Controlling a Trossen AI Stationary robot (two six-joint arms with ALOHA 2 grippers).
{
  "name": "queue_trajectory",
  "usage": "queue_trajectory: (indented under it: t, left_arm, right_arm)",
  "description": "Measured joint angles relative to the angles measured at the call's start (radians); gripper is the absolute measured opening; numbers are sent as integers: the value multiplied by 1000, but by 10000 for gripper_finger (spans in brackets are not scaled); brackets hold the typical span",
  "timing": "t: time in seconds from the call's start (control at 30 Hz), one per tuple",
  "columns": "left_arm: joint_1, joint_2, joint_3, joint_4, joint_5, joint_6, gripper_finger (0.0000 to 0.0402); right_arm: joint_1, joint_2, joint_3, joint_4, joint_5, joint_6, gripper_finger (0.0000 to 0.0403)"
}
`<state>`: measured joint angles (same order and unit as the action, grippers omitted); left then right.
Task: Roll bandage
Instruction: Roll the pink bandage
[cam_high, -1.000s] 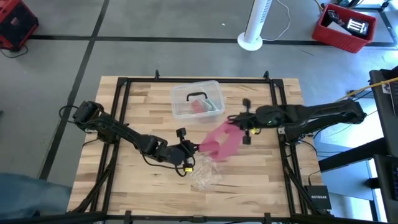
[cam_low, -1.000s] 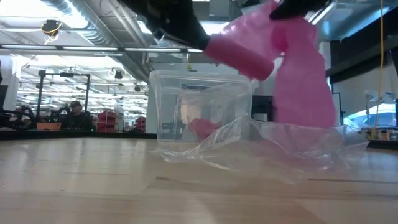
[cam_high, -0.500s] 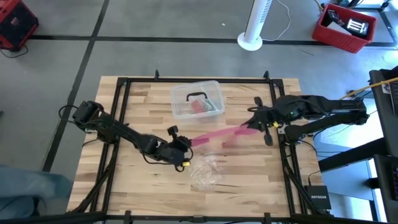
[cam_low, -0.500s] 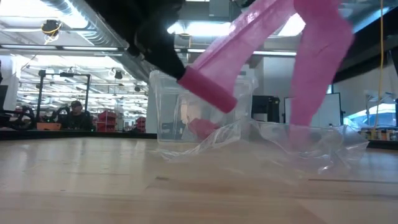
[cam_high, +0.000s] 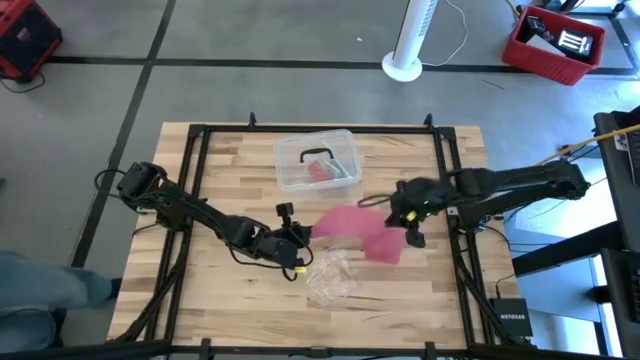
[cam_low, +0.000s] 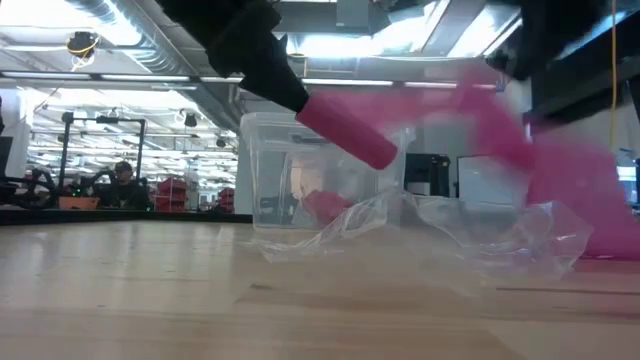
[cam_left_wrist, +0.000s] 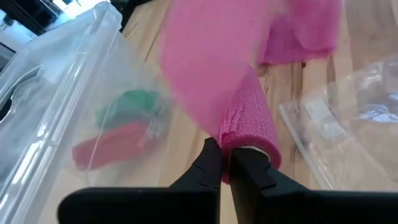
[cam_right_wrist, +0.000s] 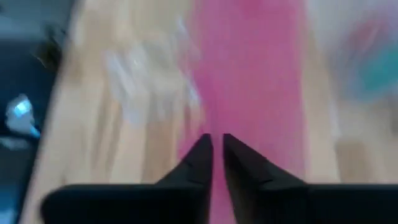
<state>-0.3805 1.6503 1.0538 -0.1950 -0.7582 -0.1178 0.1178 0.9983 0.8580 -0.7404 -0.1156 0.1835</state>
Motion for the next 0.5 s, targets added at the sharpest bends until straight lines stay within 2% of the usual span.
queue_trajectory:
  t: [0.07, 0.13, 0.2, 0.27, 0.33, 0.43, 0.5]
  left_arm:
    - [1, 1, 0, -3, -1, -1, 5]
    - [1, 1, 0, 2, 16, -4, 5]
    - [3, 1, 0, 1, 56, -15, 3]
    - [8, 1, 0, 1, 76, -57, 3]
    - [17, 1, 0, -10, 86, -105, 4]
    - [32, 1, -1, -11, 73, -150, 3]
    - [29, -1, -1, -6, 3, -131, 3]
  right_arm:
    - [-6, 28, -27, -42, 7, 9, 100]
    - [-9, 54, -29, -181, 6, 16, 143]
    - [-17, 62, -2, -317, 1, 32, 184]
    - [-22, 62, 23, -367, -7, 78, 216]
    - [-20, 51, 24, -261, -38, 101, 242]
    - [7, 27, -22, 116, -109, 70, 266]
    - [37, 29, -86, 349, -86, 17, 273]
